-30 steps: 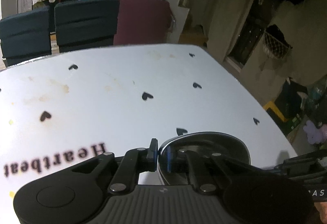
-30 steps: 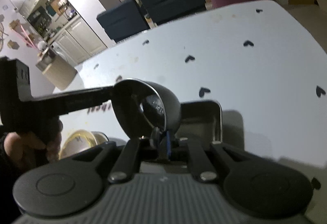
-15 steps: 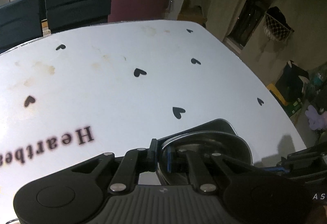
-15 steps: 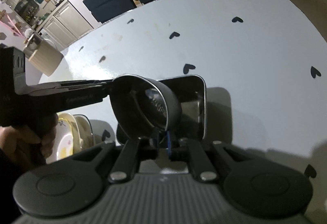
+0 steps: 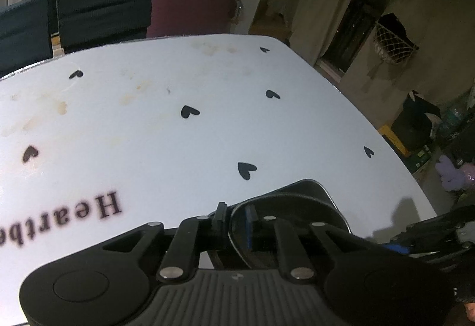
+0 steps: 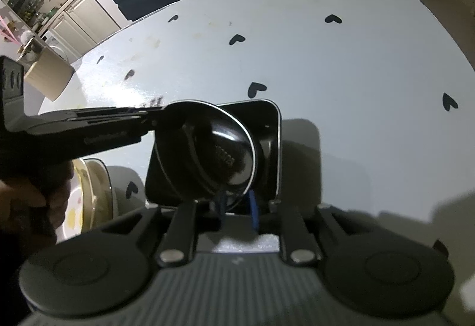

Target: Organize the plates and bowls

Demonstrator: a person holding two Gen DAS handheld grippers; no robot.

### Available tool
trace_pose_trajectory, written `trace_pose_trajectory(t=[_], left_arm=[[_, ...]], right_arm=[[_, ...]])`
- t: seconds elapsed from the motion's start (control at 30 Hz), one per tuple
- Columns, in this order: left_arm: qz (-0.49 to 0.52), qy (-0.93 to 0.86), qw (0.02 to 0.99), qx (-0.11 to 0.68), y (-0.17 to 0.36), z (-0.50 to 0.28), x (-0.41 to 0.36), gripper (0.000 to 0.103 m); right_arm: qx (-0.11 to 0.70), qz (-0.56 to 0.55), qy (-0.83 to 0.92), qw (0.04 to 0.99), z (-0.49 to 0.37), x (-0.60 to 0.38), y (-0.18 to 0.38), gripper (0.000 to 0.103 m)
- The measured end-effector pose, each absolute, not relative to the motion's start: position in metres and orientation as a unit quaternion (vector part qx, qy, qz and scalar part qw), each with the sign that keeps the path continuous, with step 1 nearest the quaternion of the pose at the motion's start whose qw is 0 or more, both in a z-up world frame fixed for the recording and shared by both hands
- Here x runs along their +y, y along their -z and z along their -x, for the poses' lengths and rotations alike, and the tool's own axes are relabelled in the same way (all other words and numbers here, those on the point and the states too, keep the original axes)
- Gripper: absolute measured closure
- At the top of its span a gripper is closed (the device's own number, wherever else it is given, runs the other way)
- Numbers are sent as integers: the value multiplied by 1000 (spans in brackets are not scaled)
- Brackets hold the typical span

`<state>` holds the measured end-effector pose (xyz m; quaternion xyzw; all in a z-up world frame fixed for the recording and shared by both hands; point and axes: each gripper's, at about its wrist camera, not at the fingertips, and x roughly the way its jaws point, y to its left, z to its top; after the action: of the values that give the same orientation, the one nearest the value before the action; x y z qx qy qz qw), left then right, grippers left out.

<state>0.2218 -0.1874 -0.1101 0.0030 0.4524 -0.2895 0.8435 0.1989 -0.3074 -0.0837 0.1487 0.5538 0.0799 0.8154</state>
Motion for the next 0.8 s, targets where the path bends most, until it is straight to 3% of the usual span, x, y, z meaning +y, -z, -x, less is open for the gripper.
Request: trace_pose_trajectory(t=[0.13,0.2,0.27,0.57,0.8], left_arm=[[4,292,847,444,106,-223,-186,85],[5,292,852,435,103,-222,-185,74],[3,292,855,429,100,-221,-183,70],[-24,291,841,455,101,-211,-170,57],[-67,302,825,474,106,-199,-172,51]], right_arm=[[553,-145,-79,817,-199,-304,83,76],[551,-145,-79,818,-199,-304,82,76],[551,-146,-78,818,-198,-305,81,75],[511,-166,-57,842,-199,-321,66,61],[492,-186,-10,850,-217,-339,70,59]])
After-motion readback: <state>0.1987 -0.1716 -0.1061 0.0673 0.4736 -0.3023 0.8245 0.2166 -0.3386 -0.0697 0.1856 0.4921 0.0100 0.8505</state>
